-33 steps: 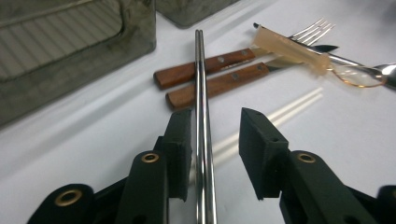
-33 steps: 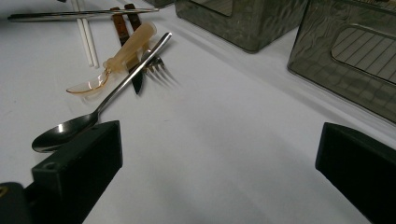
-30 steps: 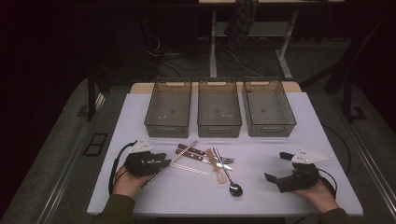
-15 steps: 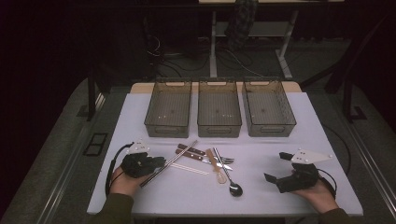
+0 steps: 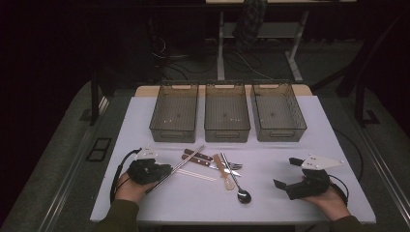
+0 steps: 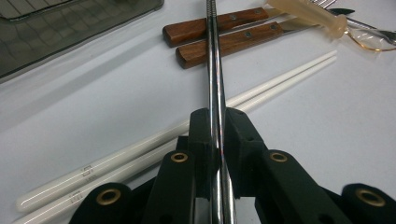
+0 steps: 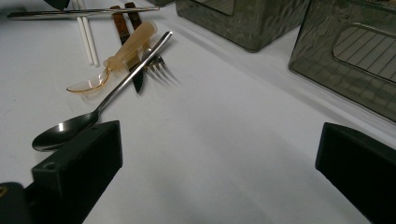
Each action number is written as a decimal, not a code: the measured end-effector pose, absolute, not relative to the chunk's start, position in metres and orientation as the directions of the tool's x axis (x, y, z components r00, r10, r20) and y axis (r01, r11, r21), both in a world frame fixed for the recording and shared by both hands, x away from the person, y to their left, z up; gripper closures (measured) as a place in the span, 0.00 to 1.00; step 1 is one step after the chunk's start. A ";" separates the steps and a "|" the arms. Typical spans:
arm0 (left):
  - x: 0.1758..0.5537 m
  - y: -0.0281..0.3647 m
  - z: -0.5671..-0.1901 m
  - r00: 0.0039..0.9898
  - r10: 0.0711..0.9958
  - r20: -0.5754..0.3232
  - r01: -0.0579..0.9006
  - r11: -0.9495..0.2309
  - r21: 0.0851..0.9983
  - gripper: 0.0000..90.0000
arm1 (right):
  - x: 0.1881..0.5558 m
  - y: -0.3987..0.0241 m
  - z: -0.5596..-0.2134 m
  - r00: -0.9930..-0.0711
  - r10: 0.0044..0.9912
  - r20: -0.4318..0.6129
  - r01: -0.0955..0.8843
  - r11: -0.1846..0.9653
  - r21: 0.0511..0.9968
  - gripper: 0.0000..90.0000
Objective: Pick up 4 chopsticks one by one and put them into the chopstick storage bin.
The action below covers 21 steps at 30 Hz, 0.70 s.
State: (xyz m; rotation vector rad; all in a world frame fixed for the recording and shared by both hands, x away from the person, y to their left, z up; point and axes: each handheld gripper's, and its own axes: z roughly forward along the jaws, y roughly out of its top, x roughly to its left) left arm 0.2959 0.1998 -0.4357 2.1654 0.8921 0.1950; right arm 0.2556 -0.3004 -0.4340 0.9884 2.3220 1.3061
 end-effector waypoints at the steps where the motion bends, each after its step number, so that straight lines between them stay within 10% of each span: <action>1: 0.296 0.200 -0.436 0.743 0.655 -0.140 0.537 -0.458 0.709 0.89 | 0.256 -0.300 -0.434 -0.719 0.692 0.071 0.420 0.351 0.837 0.01; 21: 0.298 0.199 -0.439 0.743 0.657 -0.124 0.542 -0.484 0.687 0.90 | 0.256 -0.300 -0.434 -0.720 0.690 0.072 0.420 0.350 0.837 0.01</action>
